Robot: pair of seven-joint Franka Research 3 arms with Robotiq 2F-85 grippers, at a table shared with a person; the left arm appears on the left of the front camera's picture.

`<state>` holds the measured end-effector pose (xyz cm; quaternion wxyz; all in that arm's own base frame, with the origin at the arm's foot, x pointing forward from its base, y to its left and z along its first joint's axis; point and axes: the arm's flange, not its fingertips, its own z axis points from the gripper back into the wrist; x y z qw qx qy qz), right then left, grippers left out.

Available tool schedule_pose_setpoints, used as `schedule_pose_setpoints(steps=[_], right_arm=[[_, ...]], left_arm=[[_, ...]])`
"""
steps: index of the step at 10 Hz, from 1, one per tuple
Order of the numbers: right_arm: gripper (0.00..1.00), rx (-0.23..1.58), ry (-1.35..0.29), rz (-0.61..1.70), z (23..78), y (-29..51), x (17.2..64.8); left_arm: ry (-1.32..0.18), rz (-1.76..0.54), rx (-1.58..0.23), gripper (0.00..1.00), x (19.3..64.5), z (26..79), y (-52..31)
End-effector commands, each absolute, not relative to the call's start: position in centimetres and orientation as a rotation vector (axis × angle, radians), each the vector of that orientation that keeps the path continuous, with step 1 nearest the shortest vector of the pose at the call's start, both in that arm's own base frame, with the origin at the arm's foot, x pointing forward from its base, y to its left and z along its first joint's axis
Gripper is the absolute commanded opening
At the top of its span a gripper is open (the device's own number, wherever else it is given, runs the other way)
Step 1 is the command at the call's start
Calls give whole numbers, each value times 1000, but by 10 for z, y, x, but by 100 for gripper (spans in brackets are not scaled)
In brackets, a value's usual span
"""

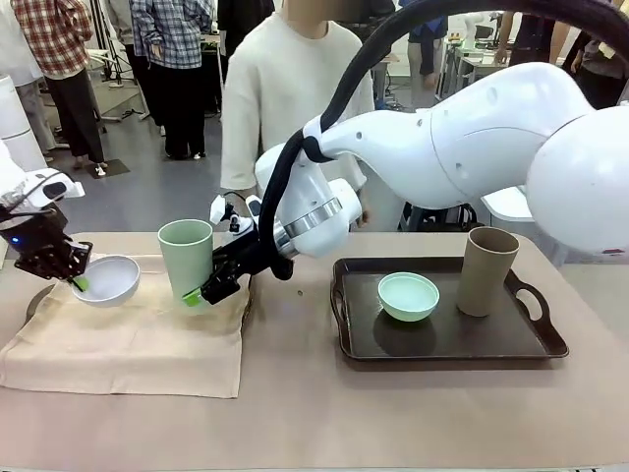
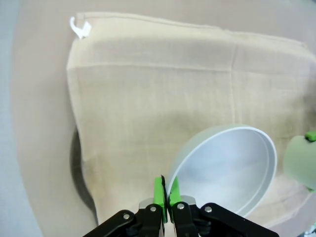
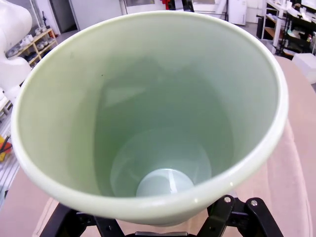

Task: Set up a tray with a mat and arrange the tableware.
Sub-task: Place the Picnic Bowl and Reusable plastic cup back onto the Handle tray in front of the human's position.

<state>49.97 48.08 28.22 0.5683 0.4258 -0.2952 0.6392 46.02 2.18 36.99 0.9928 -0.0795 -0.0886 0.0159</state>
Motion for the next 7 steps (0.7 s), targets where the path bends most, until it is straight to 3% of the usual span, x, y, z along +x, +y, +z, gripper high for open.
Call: schedule_pose_setpoints(steps=[1,7], right_arm=[[81,970,-695,1539,275,490,504],[81,947,-643,1544,259,493,507]], left_arm=[[-171,8,-139,4,467,364,10],[-125,-1,-89,4,472,350,-2]])
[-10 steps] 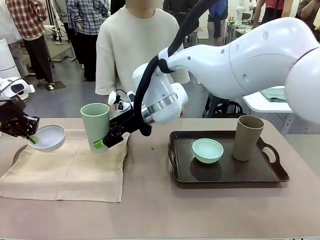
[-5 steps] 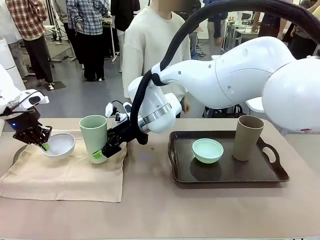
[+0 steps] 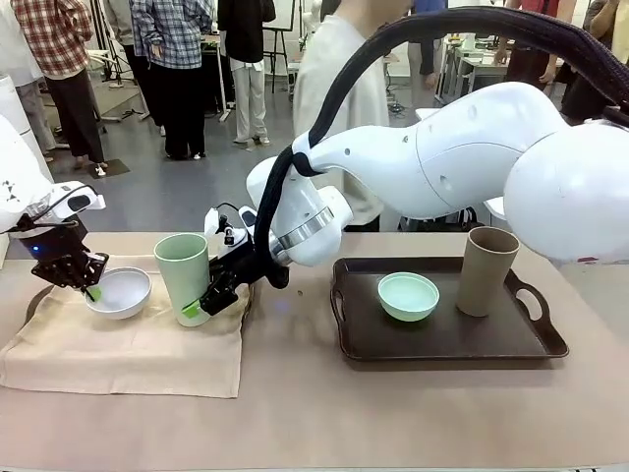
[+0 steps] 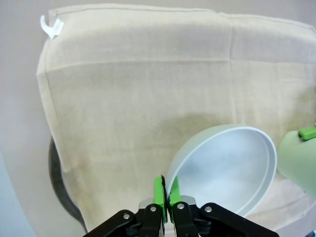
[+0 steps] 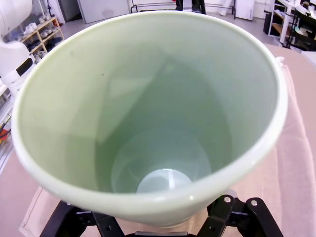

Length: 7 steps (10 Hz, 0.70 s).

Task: Set up a tray with a mat and arrange the tableware.
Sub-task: Place the Picnic Bowl and Reusable plastic cup back onto the Handle tray in front of the human's position.

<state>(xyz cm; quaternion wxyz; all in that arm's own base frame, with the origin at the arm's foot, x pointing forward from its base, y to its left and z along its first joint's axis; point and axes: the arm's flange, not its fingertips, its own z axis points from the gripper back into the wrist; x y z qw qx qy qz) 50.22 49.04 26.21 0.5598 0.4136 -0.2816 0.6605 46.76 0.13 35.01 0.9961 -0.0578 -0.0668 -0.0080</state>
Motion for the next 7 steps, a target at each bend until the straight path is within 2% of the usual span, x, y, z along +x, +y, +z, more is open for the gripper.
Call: schedule_pose_setpoints(steps=[1,2,3,4,5,7], right_arm=[[93,942,-640,1541,260,493,508],[100,936,-625,1539,261,492,507],[100,909,-616,1538,266,491,508],[100,885,-589,1526,273,488,506],[100,853,-546,1504,283,483,506],[100,760,-482,1429,308,459,501]], left_arm=[[-96,3,-76,32,473,349,-1],[-90,0,-74,63,471,347,-3],[-86,-3,-71,91,473,349,-2],[-85,2,-69,83,471,350,-2],[-87,0,-69,100,472,352,0],[-91,-9,-71,100,468,358,2]])
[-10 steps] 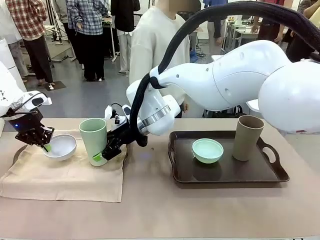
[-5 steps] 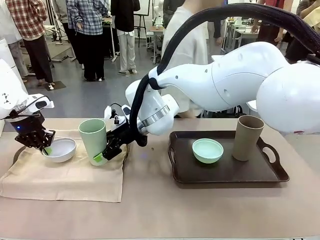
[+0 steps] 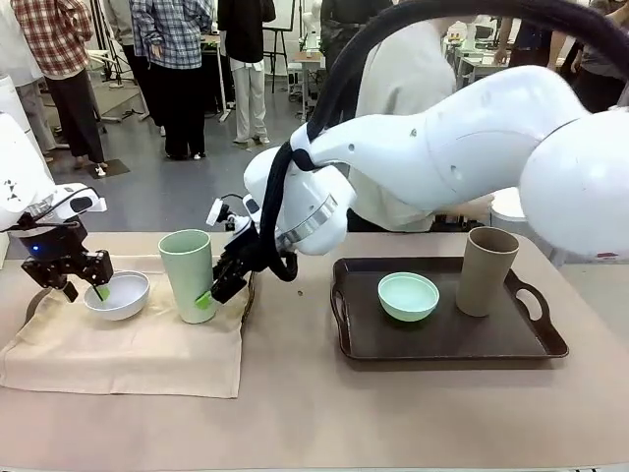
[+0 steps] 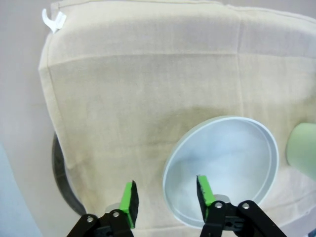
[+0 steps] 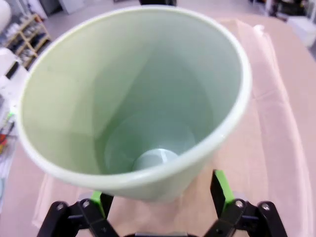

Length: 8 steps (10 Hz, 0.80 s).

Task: Set up a tray with a mat and arrange the tableware.
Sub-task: Place the Picnic Bowl and Reusable plastic cup back onto the Handle tray in front of the human's position.

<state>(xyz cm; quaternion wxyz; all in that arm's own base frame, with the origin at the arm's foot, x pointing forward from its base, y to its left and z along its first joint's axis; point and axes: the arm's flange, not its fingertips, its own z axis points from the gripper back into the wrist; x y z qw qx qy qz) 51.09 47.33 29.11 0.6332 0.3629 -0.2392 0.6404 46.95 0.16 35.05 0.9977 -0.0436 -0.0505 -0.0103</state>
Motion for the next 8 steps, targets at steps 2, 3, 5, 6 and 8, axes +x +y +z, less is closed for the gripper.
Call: schedule_pose_setpoints(steps=[2,3,5,6,8], right_arm=[[100,691,-432,1347,331,432,495],[100,655,-394,1317,340,418,490],[100,618,-372,1264,359,396,473],[100,588,-336,1214,374,389,464],[100,488,-232,1065,416,376,443]], left_arm=[[-105,-24,-74,73,465,368,5],[-124,-37,-86,80,459,376,5],[-158,-74,-98,80,445,397,3],[-172,-106,-86,80,441,413,-2],[-198,-171,-53,80,433,454,-21]])
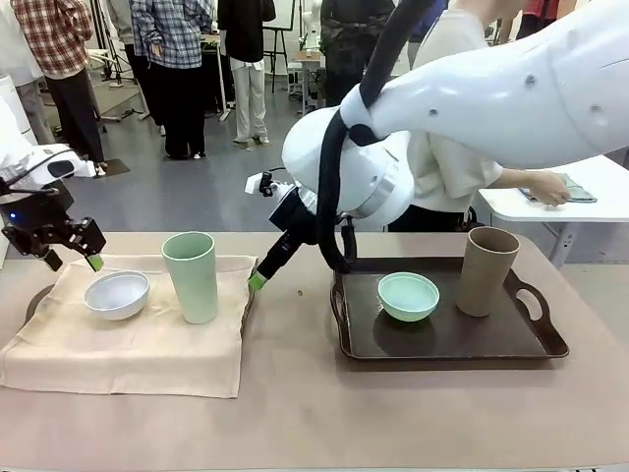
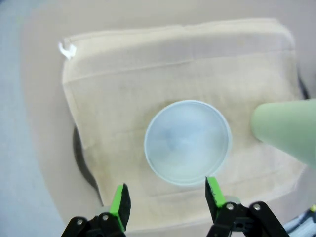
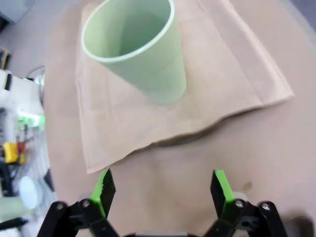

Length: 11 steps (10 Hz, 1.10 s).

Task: Set up a tray with a mat and arrange the tableware.
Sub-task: Place the Picnic Bowl and Reusable plastic cup back onto the Handle tray in front of the human's position.

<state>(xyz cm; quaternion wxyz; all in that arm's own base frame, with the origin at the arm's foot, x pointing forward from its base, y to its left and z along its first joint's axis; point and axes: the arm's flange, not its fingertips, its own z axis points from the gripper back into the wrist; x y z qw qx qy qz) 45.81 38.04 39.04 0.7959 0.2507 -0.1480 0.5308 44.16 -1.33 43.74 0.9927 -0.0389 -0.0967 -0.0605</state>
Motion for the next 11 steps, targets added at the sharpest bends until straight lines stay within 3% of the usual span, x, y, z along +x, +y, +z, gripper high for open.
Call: schedule_pose_setpoints(steps=[1,5,8,10,11], right_arm=[[100,403,-191,992,444,364,428],[100,173,-40,635,505,327,397],[100,57,-13,492,548,313,366],[100,-58,5,418,548,301,375],[100,-164,12,423,541,299,386]], left_arm=[[-222,-195,-35,80,430,472,-37],[-277,-271,22,80,426,518,-98],[-234,-295,-2,80,416,548,-130],[-190,-258,-6,80,398,561,-145],[-243,-309,-8,80,413,545,-133]])
